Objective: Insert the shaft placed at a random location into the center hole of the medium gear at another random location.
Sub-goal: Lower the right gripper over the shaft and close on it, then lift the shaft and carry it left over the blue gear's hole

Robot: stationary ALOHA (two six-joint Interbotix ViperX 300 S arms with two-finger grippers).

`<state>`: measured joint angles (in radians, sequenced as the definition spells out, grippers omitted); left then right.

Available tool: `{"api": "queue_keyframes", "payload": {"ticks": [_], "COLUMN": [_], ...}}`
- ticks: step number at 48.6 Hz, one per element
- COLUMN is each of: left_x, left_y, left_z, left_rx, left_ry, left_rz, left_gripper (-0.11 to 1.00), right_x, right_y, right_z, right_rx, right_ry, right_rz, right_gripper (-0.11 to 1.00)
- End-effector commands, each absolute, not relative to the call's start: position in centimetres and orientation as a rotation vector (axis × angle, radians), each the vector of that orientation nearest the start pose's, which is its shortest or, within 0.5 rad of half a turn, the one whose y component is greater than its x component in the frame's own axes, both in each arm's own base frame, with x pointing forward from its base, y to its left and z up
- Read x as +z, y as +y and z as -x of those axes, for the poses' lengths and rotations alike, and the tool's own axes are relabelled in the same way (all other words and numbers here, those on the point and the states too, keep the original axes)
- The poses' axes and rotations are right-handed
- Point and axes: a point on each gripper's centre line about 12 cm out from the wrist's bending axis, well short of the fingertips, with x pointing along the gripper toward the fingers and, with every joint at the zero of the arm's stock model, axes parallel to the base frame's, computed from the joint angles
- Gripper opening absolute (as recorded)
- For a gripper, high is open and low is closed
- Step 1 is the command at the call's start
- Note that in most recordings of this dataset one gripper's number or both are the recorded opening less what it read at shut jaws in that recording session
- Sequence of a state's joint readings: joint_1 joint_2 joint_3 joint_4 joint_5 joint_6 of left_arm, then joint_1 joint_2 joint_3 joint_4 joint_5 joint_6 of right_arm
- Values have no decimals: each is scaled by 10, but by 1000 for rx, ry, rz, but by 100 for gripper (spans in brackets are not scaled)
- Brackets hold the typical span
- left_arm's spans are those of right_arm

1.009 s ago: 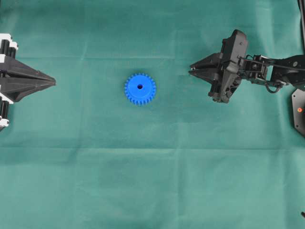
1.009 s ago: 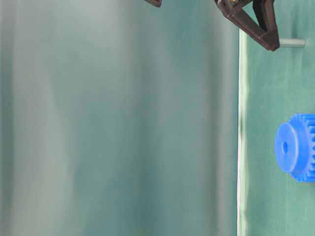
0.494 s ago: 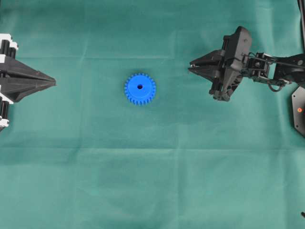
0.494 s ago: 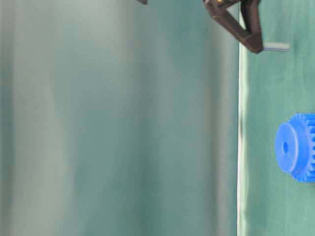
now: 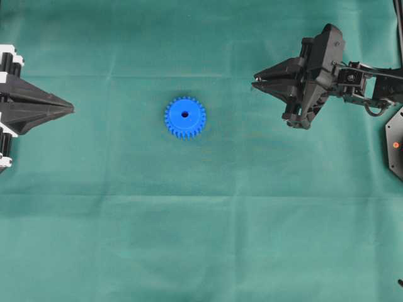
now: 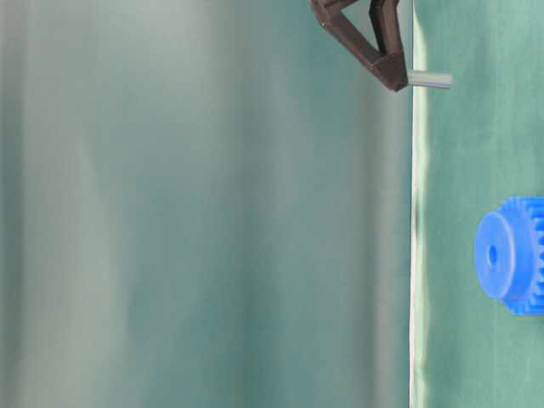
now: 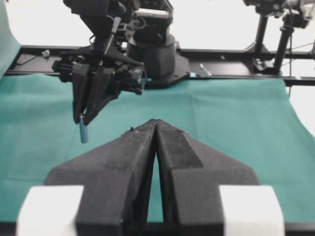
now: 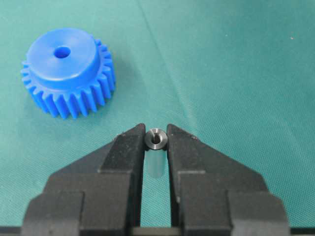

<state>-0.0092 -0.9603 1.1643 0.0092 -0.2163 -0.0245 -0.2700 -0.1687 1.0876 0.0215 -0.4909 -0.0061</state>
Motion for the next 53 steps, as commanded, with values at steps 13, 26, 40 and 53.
{"api": "queue_keyframes", "payload": {"ticks": [13,26,40,53], "left_x": [295,295,295,295], "left_y": [-2,-2,-2,-2], "left_z": [-203,-203,-203,-203], "left_rx": [-12,-14,-14,-13], "left_ry": [-28,-28,-27,-29], "left_rz": [14,14,16,16], "left_gripper": [0,0,0,0], "right_x": [156,158,160,164], "right_y": [-81,-74,-62,-46], "right_z": [-293,-315,-358,-393], "right_rx": [-279,-238,-180,-127], "right_ry": [387,384,407,403], "right_rz": [-70,-64,-57,-45], "right_gripper": [14,14,14,14]}}
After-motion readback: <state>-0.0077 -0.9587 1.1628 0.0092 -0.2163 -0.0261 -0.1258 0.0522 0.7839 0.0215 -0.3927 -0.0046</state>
